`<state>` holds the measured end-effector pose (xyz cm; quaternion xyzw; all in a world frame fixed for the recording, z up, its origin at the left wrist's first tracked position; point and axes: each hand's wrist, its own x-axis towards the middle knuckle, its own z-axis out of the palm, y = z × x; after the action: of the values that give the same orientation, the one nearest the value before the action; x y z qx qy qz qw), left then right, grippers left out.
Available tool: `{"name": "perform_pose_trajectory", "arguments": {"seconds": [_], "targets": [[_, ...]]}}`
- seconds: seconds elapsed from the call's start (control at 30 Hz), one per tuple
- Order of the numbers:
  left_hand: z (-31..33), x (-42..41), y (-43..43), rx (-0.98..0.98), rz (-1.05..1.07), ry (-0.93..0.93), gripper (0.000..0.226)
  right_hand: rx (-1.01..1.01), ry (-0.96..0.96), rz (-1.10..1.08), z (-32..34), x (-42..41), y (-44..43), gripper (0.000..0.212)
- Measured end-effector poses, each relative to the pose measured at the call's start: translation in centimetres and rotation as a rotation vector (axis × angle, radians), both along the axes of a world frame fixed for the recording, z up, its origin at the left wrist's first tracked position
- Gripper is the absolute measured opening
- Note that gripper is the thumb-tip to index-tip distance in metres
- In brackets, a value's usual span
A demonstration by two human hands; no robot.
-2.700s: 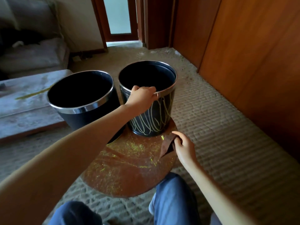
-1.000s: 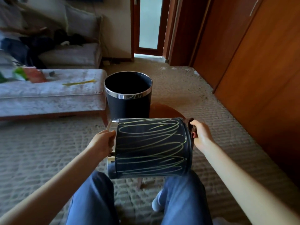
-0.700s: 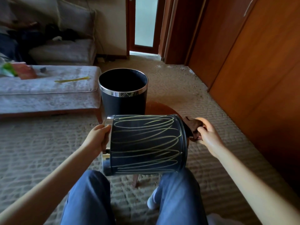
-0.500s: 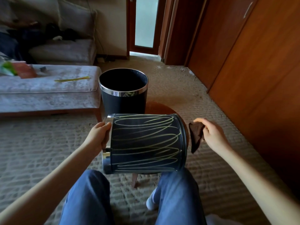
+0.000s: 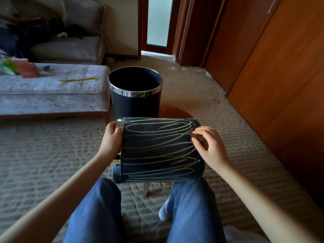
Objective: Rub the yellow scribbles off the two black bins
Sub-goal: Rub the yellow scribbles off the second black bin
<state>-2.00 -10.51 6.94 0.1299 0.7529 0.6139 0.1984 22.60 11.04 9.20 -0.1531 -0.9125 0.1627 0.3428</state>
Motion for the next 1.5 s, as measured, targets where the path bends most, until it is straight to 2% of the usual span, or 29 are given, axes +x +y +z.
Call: {"name": "perform_pose_trajectory", "arguments": {"seconds": [0.07, 0.13, 0.3, 0.4, 0.5, 0.63, 0.73, 0.93, 1.03, 1.13, 1.27, 1.33, 1.43, 1.5], "targets": [[0.1, -0.2, 0.0, -0.026, 0.0, 0.072, 0.05, -0.053, 0.035, -0.026, -0.7, -0.2, 0.0, 0.022], [0.6, -0.6, 0.5, -0.039, -0.014, 0.114, 0.051, -0.075, 0.026, -0.048, -1.3, -0.5, -0.5, 0.017], [0.8, -2.5, 1.5, -0.116, -0.016, 0.097, 0.059, 0.016, -0.004, -0.073, -2.1, 0.1, -1.7, 0.039], [0.5, -2.6, 1.8, -0.145, -0.014, 0.114, 0.048, 0.068, -0.029, -0.014, -1.3, -0.5, -0.4, 0.035], [0.2, -2.7, 1.8, -0.181, -0.005, 0.14, 0.047, 0.018, -0.14, 0.01, 0.9, -2.7, 1.6, 0.029], [0.3, -2.5, 1.8, -0.175, -0.006, 0.153, 0.045, -0.142, -0.38, 0.0, 3.1, -7.2, 4.8, 0.026], [0.5, -2.3, 1.9, -0.169, 0.007, 0.158, 0.045, -0.137, -0.475, -0.015, 3.6, -9.0, 5.5, 0.026], [0.4, -2.5, 2.2, -0.169, 0.015, 0.157, 0.045, -0.038, -0.19, 0.16, 1.3, -2.9, 0.1, 0.036], [0.2, -2.5, 1.9, -0.165, 0.012, 0.164, 0.045, 0.02, -0.142, 0.181, 0.6, -2.0, -0.5, 0.039], [-0.2, -2.0, 1.5, -0.137, 0.016, 0.17, 0.044, 0.012, -0.175, 0.201, 1.7, -3.8, 0.8, 0.04], [0.4, -0.8, 0.8, -0.153, 0.026, 0.193, 0.043, -0.148, -0.391, 0.143, 3.8, -8.0, 3.1, 0.034], [0.7, -0.3, 0.5, -0.155, 0.026, 0.199, 0.043, -0.166, -0.475, 0.136, 4.0, -9.9, 4.2, 0.033], [1.0, -0.3, 0.7, -0.157, 0.024, 0.188, 0.043, -0.157, -0.471, 0.126, 3.8, -9.8, 4.0, 0.031], [1.0, -0.7, 1.0, -0.162, 0.03, 0.198, 0.043, -0.13, -0.366, 0.162, 3.3, -7.6, 2.4, 0.028]]}}
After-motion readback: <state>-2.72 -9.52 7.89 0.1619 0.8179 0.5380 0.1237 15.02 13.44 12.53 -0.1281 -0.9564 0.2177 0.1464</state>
